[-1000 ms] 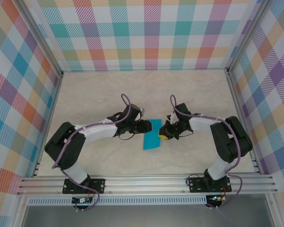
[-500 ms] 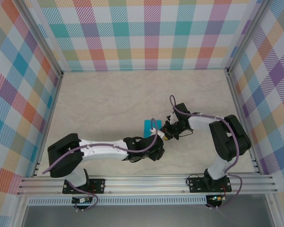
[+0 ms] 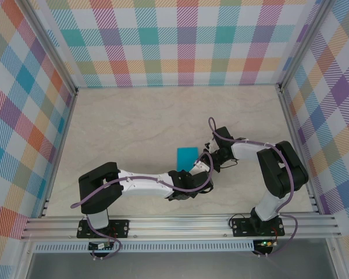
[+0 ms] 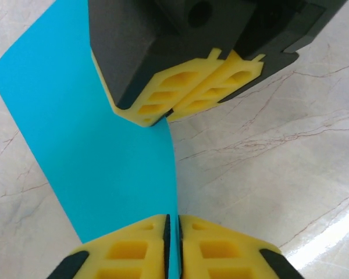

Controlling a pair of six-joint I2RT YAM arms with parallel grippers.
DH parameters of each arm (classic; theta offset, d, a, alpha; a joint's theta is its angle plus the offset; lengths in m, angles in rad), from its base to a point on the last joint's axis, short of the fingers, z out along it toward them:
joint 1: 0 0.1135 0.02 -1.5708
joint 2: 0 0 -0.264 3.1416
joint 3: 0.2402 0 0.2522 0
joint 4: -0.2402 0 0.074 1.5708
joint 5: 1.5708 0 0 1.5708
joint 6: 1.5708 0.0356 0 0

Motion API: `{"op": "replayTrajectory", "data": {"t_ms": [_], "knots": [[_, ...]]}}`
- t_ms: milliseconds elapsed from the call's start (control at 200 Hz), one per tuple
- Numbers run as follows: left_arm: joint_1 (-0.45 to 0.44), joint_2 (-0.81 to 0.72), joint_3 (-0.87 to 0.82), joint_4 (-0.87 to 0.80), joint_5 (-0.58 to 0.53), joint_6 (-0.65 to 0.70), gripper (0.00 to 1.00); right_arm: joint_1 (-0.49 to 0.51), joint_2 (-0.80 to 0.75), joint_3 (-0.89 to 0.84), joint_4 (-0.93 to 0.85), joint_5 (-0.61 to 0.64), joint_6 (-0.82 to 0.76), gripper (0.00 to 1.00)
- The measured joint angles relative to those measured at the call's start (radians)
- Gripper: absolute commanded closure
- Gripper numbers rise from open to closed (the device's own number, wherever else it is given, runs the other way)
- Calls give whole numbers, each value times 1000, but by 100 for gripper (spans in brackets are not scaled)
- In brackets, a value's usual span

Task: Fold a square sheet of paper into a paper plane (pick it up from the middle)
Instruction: Third fold the triangle at the center of the table.

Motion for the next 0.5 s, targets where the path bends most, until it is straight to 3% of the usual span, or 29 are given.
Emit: {"op": "replayTrajectory", "data": {"t_ms": [80, 175, 350, 405, 500], "knots": [[0, 0, -1, 2, 1, -3, 100, 0, 0, 0, -7, 1, 0, 86], [9, -5, -15, 16, 18, -4, 100, 0, 0, 0, -20, 6, -6, 81], [69, -86, -113, 79, 145, -4, 100, -19, -44, 14, -82, 60, -27, 72], [100, -119, -144, 103, 195, -5, 100, -33, -76, 27, -103, 83, -32, 72], [154, -159, -173, 134, 287, -5, 100, -47, -106, 73, -114, 92, -45, 83]]}}
